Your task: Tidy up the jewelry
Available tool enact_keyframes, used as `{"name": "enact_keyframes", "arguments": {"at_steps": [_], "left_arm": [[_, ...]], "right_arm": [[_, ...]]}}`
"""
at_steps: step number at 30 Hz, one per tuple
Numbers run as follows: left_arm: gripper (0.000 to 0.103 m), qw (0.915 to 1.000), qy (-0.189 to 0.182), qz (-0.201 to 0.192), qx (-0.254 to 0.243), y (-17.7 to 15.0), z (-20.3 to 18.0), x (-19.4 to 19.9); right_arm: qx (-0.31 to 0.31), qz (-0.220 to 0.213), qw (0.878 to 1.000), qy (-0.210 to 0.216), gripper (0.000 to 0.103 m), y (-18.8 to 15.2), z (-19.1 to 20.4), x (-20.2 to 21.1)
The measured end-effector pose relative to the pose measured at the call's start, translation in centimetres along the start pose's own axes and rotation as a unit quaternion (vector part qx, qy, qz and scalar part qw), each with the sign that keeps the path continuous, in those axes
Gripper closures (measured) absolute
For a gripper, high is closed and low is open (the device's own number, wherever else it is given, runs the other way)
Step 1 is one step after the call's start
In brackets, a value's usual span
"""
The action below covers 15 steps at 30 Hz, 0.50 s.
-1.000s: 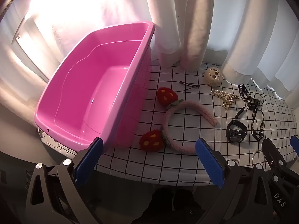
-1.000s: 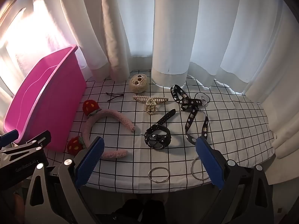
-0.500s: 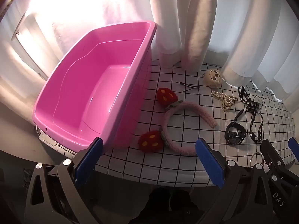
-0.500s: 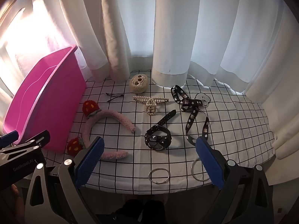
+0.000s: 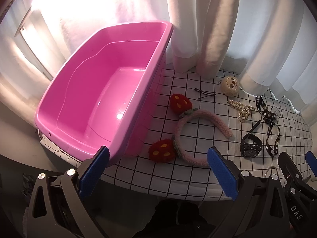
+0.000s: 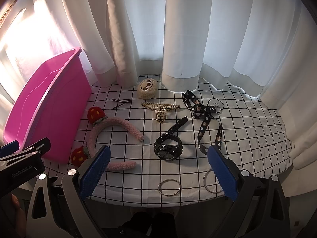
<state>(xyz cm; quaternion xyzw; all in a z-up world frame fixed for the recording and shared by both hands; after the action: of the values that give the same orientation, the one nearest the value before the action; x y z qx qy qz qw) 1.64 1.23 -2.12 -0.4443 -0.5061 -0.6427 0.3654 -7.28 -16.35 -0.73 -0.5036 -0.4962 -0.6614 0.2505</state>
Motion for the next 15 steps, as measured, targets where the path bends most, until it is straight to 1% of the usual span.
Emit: {"name": "enact_keyframes", "arguments": {"at_steps": [10, 15], "left_arm": [[0.006, 1.0, -0.004, -0.001, -0.001, 0.05, -0.04, 0.15], [0.006, 1.0, 0.001, 0.004, -0.002, -0.05, 0.1, 0.01]], "right_arm": [[-0.013, -0.001, 1.0, 0.007, 0.009, -0.17, -0.18, -0.19], [-0.021, 0.002, 1.0, 0.012, 0.009, -0.33, -0.38, -0.15]]}}
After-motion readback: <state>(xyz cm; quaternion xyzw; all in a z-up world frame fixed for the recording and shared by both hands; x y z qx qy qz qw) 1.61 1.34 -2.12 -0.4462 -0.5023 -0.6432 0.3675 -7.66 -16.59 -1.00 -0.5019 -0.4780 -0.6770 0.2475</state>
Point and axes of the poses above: each gripper's, at about its wrist camera, not at the fingertips, and x roughly against the way its jaws point, z to its left, y to its top, the point moved 2 cm from there along -x, roughly the way its jaws point, and after that the axes turned 8 degrees about z, right-handed, at the moved point
